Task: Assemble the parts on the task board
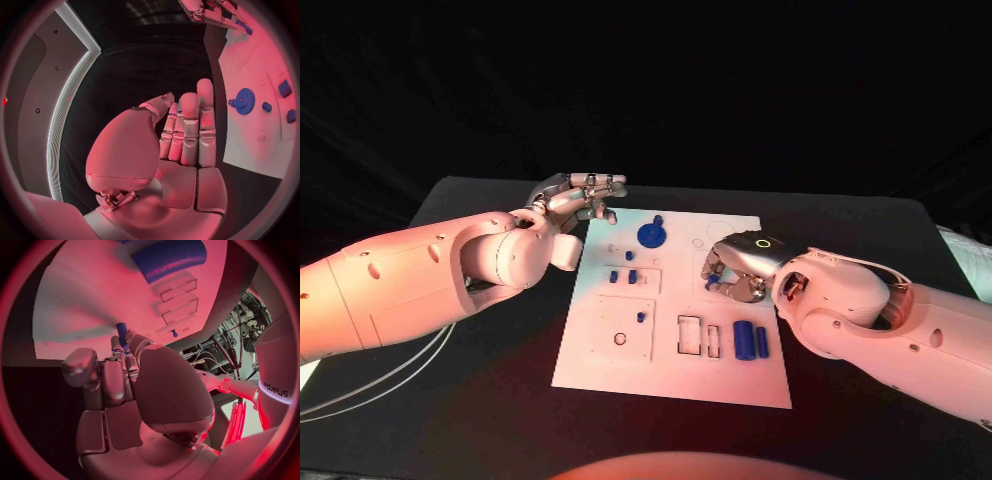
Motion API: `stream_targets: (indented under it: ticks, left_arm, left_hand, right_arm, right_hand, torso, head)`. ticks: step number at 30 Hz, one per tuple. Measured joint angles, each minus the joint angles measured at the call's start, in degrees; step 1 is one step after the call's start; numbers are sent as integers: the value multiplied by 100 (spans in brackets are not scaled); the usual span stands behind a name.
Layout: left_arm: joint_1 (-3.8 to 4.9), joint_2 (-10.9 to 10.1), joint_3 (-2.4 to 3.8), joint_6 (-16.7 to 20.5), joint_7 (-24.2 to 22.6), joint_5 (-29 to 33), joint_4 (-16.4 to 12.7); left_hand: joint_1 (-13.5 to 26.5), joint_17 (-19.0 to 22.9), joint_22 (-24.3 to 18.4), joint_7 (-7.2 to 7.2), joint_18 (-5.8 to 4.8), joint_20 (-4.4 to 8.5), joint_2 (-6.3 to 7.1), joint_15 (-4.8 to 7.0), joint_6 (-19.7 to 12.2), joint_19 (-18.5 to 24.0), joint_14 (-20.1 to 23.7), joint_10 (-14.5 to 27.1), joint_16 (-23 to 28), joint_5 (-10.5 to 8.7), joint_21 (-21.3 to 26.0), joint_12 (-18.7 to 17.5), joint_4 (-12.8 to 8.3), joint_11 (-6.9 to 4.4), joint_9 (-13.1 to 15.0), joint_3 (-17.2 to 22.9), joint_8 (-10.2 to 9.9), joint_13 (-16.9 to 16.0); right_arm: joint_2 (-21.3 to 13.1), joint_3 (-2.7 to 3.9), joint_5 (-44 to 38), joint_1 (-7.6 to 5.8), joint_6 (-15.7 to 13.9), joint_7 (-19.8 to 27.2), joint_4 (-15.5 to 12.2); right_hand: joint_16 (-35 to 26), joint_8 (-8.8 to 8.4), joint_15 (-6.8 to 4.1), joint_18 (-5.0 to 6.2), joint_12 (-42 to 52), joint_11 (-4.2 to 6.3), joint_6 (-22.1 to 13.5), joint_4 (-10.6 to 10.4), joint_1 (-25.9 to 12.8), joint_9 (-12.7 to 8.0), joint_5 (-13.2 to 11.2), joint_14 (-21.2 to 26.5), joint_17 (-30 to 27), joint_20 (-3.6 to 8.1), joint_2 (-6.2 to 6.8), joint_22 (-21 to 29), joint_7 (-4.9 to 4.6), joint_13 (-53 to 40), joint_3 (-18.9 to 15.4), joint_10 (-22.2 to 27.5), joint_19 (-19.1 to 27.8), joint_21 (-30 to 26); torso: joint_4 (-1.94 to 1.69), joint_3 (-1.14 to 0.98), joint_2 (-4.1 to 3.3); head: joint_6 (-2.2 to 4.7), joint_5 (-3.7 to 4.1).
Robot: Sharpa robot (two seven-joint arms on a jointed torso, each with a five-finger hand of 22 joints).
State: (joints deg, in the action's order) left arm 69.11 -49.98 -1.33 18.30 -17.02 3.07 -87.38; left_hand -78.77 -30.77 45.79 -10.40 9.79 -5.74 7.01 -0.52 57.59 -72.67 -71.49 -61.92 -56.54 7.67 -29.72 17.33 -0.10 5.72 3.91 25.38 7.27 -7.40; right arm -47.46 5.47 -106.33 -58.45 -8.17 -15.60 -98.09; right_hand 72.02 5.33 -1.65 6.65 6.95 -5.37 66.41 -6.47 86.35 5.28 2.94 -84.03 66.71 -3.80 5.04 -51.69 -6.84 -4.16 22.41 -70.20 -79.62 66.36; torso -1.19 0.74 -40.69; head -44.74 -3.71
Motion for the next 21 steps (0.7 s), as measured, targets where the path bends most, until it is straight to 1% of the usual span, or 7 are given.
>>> stream_targets:
  ticks: [3, 5, 8, 12, 14, 17, 21]
  left_arm:
    - [0, -1, 0, -2, 4, -8, 1]
    - [0, -2, 0, -2, 6, -12, 1]
    - [-1, -10, 0, -2, 10, -16, 1]
    - [-1, -12, 0, -3, 15, -20, -2]
    - [-1, -14, 0, -3, 17, -21, -2]
    - [-1, -15, -1, -4, 20, -23, -3]
    - [-1, -10, -1, -6, 22, -25, -3]
  left_hand:
    - [0, 0, 0, 0, 1, 0, 0, 0, 0, 0, 0, 0, 0, 0, 0, 0, 0, 0, 0, 0, 0, 0]
    - [0, 0, 0, 0, 0, 0, 0, 0, 0, 0, 0, 0, 0, 0, 0, 0, 0, 0, 0, 0, 0, 0]
    - [0, 0, 0, 0, 0, 0, 0, 0, 0, 0, 0, 0, 0, 0, 0, 0, 0, 0, 0, 0, 0, 0]
    - [0, 9, -7, 20, 0, -20, 0, -20, -20, 20, 20, 20, 0, 0, 0, 20, 16, 20, 0, -16, 0, -6]
    - [0, 9, -7, 0, 0, -20, 0, -20, -41, 20, 20, 20, 0, 0, 0, 20, 17, 20, 0, -16, 0, -6]
    - [0, 9, -7, 0, 1, -20, 0, -20, -41, 20, 20, 20, 0, 0, 0, 20, 17, 20, 0, -16, 0, -6]
    - [0, 9, -7, 0, 1, -20, 0, -20, -41, 20, 20, 20, 0, 0, 0, 20, 17, 20, 1, -16, 0, -6]
  right_arm:
    - [-80, 27, 0, -2, -80, -7, -133]
    - [-125, 44, 6, -4, -118, -9, -220]
    - [-211, 86, 30, -9, -164, -11, -392]
    - [-328, 135, 73, -23, -211, -23, -625]
    - [-360, 168, 99, -28, -232, -30, -759]
    - [-360, 209, 140, -39, -264, -37, -962]
    - [-187, 221, 202, -40, -293, -38, -1096]
  right_hand:
    - [23, 0, 0, 0, -3, -1, 1, 0, 0, 2, -11, 0, 6, 0, 0, -25, -1, -2, 0, -1, 0, 0]
    - [22, 0, 0, 0, -14, -1, 1, 8, 0, 3, -11, 0, 8, 0, 0, -25, -1, -2, 8, -1, 0, 22]
    - [22, 0, 0, 0, -21, -1, 1, 7, 0, 3, -15, 0, 8, 0, 0, -25, -1, -2, 39, -1, 0, 22]
    - [22, -1, 1, 0, -58, -12, 1, 8, 0, 4, 6, 0, 8, 0, 0, -33, -1, -2, 40, -12, 0, 22]
    - [22, -1, 1, 0, -59, -16, 1, 8, 0, 8, 6, 0, 8, 0, 0, -33, -1, -3, 40, -16, 0, 22]
    - [22, -2, 1, 0, -70, -16, 1, 9, 0, 8, 7, 0, 7, 0, 0, -33, -1, -2, 41, -16, 0, 22]
    - [22, -2, 1, 0, -87, -16, 1, 23, 0, 7, 6, 0, 7, 0, 1, -32, -1, -1, 55, -16, 0, 22]
  torso:
    - [0, -1, 1]
    - [1, 3, 1]
    - [5, 3, 2]
    - [8, 3, 2]
    - [7, 3, 2]
    - [3, 3, 2]
    - [1, 3, 1]
  head:
    - [1, 8]
    - [5, 10]
    - [15, -7]
    - [24, 15]
    - [25, 19]
    - [24, 13]
    - [23, -11]
